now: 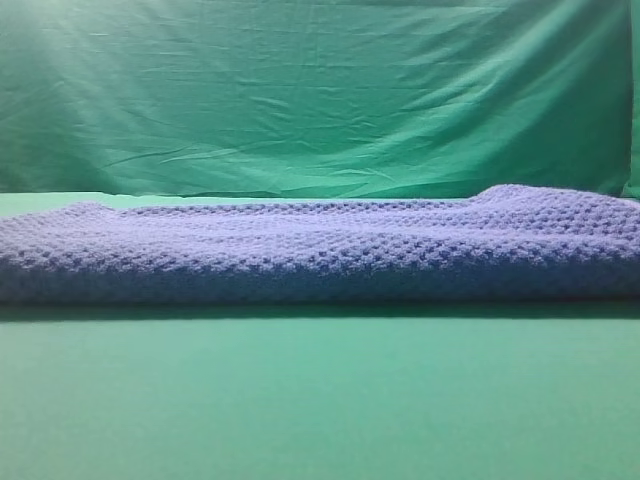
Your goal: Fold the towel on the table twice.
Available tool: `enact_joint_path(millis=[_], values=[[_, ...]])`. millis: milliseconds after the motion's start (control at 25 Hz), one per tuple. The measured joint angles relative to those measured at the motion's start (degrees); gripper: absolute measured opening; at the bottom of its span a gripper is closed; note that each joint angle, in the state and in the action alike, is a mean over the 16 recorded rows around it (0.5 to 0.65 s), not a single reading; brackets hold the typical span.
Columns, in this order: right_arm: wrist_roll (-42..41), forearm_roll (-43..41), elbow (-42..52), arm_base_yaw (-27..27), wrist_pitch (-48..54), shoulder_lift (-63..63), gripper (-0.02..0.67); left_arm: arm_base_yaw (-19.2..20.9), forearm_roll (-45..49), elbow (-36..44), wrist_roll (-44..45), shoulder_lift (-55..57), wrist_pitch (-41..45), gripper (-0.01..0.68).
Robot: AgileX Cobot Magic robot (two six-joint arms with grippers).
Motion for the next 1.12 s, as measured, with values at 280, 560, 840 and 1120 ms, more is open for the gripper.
enact_joint_path(millis=[280,560,840,1120], values=[[-0.17,-1.16,9.93,0.0,-12.9,0.0,0.0,0.0,4.68,0.0,-0.01,3.68,-2.56,0.057],[-0.22,-1.25,18.96,0.0,-23.65,0.0,0.0,0.0,5.22,0.0,-0.15,12.07,-3.19,0.057],[-0.25,-1.25,23.45,0.0,-27.9,0.0,0.0,0.0,2.83,0.73,-0.65,18.79,-4.73,0.057],[-0.27,-1.25,24.31,0.0,-28.35,0.0,0.0,0.0,-1.54,5.97,-1.15,16.02,-10.38,0.057]])
